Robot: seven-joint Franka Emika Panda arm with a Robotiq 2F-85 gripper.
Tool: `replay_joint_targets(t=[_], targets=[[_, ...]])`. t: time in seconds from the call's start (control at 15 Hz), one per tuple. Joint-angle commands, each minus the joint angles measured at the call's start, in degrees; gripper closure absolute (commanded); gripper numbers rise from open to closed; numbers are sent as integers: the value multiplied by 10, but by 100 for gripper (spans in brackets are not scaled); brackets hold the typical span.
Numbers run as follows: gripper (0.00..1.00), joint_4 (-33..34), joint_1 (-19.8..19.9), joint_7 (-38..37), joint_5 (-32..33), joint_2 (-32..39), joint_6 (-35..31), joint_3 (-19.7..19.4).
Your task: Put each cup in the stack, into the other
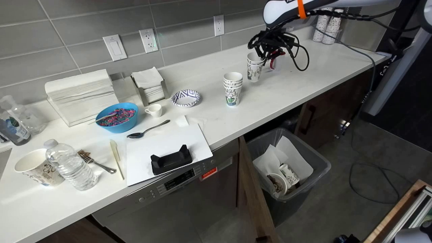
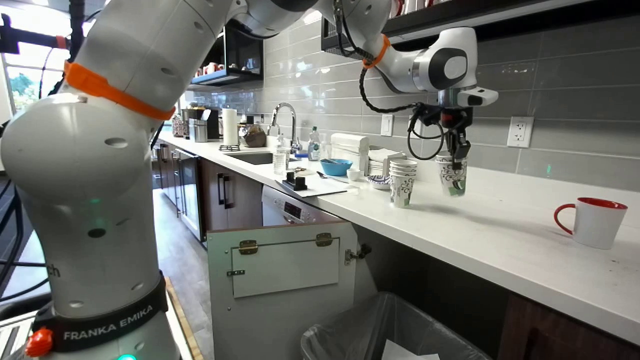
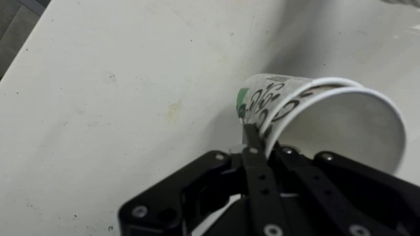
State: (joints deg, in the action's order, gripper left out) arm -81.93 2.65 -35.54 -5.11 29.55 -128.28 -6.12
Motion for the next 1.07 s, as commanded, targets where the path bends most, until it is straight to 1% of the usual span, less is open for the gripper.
replay_joint_targets(t=[0.0,0.13,0.47,0.67,1.0], targets=[[99,-4,-9,35,-4,-50,43,7],[99,-3,-8,69,-15,-75,74,19],[99,4,-15,123,-16,-119,128,36],[99,15,-16,155,-27,-122,150,47],[99,36,-19,195,-40,-102,172,61]])
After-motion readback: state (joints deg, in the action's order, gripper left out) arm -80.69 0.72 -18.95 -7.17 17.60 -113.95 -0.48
